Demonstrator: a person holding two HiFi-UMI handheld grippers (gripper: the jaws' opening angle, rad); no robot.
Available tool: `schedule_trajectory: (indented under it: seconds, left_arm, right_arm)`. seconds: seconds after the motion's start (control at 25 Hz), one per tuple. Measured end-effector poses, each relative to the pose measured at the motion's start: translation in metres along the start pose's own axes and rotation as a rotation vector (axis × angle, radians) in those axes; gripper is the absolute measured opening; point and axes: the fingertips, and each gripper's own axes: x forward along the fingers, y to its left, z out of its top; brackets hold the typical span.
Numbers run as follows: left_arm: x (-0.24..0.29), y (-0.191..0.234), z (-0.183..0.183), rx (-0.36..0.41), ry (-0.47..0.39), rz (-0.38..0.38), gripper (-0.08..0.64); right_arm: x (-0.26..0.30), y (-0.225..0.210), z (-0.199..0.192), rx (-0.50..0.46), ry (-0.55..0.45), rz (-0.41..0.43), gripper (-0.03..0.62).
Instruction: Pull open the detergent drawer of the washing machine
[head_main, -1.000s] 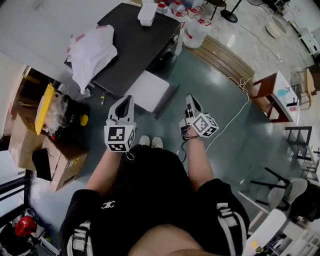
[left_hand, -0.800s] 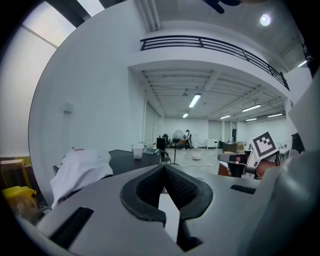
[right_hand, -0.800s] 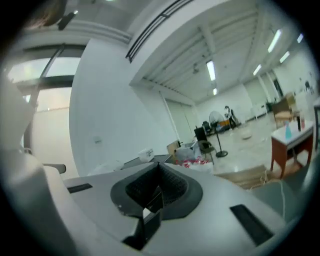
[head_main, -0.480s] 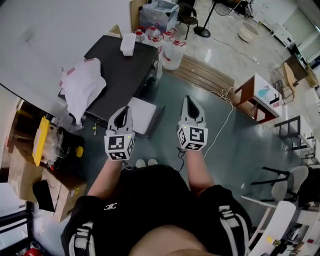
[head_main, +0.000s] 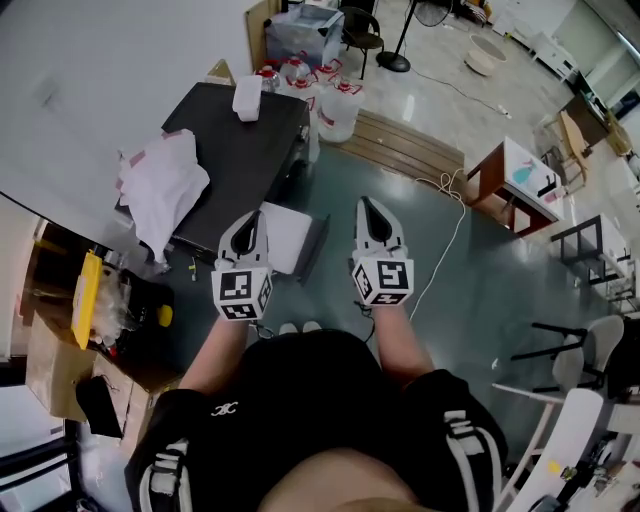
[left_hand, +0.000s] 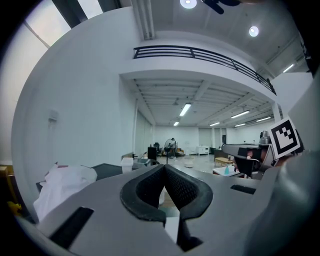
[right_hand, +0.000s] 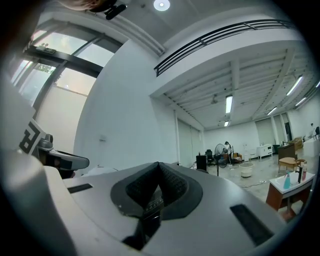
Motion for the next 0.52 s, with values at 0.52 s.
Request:
schedule_trajectory:
  seconds: [0.52]
  left_arm:
    - [0.009,0.003,-0.004,0.001,0.01,-0.02,0.002]
  right_arm:
    - [0.014,0.008,-0.011,0.012,0.017,0.036,0.003]
